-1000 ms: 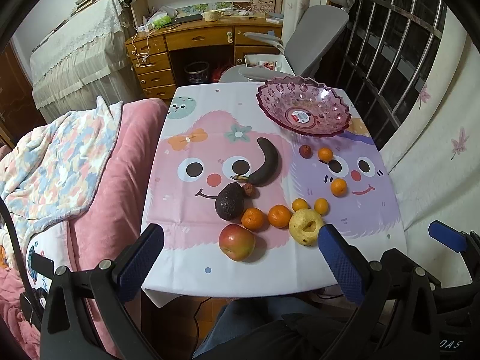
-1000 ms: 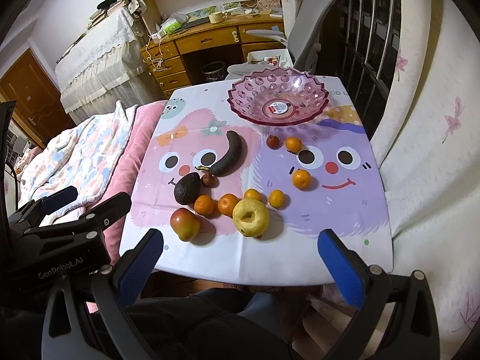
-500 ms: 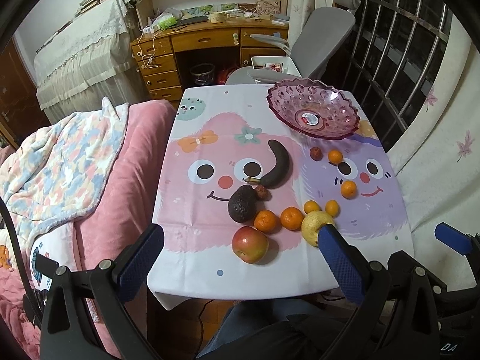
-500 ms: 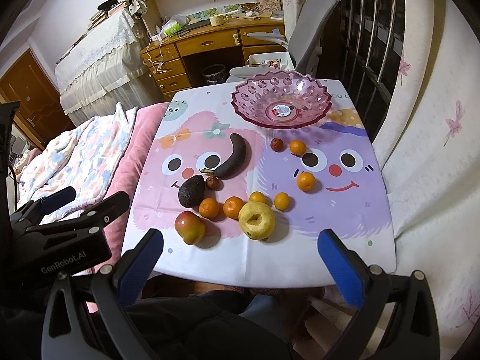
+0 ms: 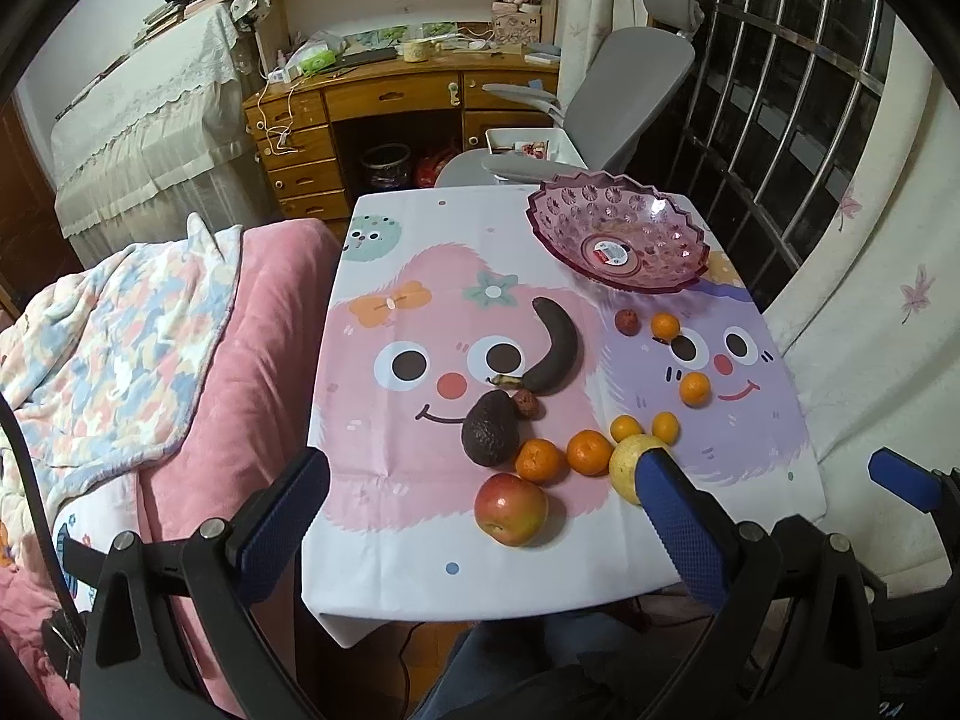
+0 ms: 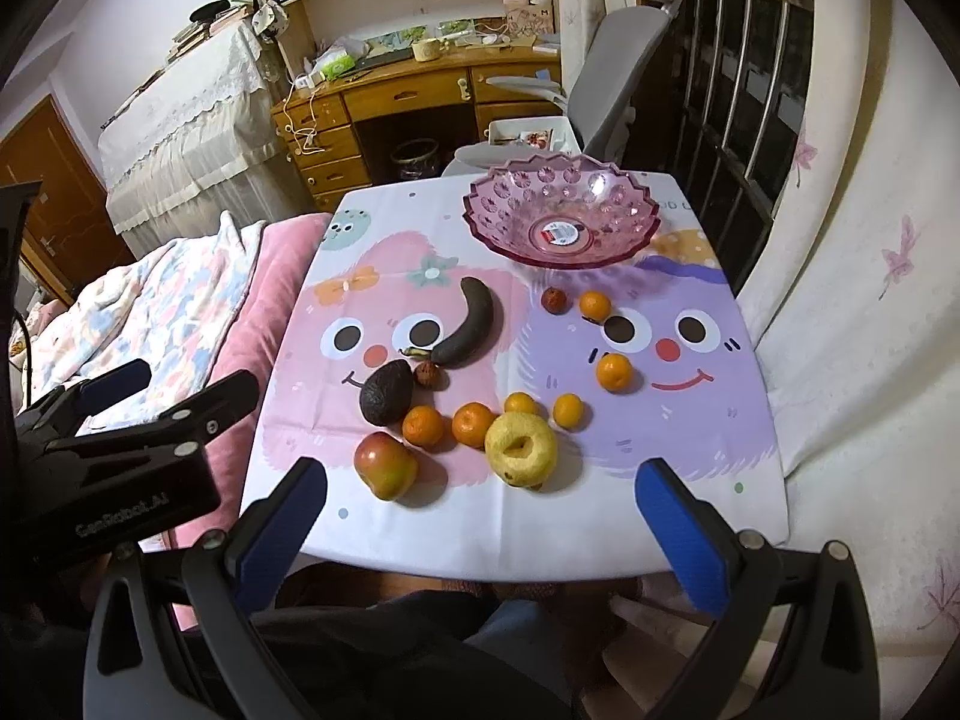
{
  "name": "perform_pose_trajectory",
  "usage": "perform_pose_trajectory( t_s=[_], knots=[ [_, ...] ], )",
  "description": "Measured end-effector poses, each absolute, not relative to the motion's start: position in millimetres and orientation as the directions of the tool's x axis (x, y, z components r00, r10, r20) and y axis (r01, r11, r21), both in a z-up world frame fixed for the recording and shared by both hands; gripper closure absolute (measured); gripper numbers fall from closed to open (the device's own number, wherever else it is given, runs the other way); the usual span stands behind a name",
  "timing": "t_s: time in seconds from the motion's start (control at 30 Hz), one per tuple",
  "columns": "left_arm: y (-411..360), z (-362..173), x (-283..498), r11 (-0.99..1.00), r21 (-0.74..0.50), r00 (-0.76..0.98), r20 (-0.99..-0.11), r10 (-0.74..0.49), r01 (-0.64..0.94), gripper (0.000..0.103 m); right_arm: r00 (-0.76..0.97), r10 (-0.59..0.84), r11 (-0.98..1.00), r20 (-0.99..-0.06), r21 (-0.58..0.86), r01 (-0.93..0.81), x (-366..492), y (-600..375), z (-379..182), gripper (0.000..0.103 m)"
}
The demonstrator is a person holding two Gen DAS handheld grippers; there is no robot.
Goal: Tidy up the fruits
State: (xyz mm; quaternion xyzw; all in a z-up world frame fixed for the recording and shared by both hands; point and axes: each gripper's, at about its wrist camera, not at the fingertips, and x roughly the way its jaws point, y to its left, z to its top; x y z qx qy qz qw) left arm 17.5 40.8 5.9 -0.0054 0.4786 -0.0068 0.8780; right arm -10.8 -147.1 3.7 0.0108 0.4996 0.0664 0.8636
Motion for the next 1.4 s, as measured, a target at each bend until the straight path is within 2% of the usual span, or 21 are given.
perform_pose_trajectory(
  t_s=[0.3,0.73,1.03,1.3,1.4],
  knots=[
    [49.6,-6.8,28.7,0.999,-0.007,0.529,-0.848,-0.032,0.049,0.002,0.549,0.105,0.994,-0.829,0.069,-0.087,-27.3,-128.0,-6.7,0.000],
    [49.4,-44.2,45.3,0.991,-0.043,0.411,-0.907,-0.091,0.125,0.003,0.602,0.027,0.998,-0.798,-0.009,-0.057,-25.5,-122.8,-28.0,0.000],
    [55.9,-109.1,66.9,0.990,-0.118,0.198,-0.972,-0.131,0.072,0.003,0.523,-0.006,0.998,-0.852,-0.035,-0.044,-7.6,-132.4,-69.4,0.000],
    [57.6,-170.1,84.9,0.988,-0.155,0.022,-0.988,-0.154,-0.010,0.003,0.449,-0.029,0.993,-0.893,-0.076,-0.087,12.0,-133.4,-117.5,0.001],
    [57.2,-196.1,90.6,0.981,-0.180,-0.045,-0.982,-0.184,-0.067,0.005,0.444,-0.052,0.986,-0.895,-0.116,-0.118,16.9,-132.4,-136.5,0.002]
  ],
)
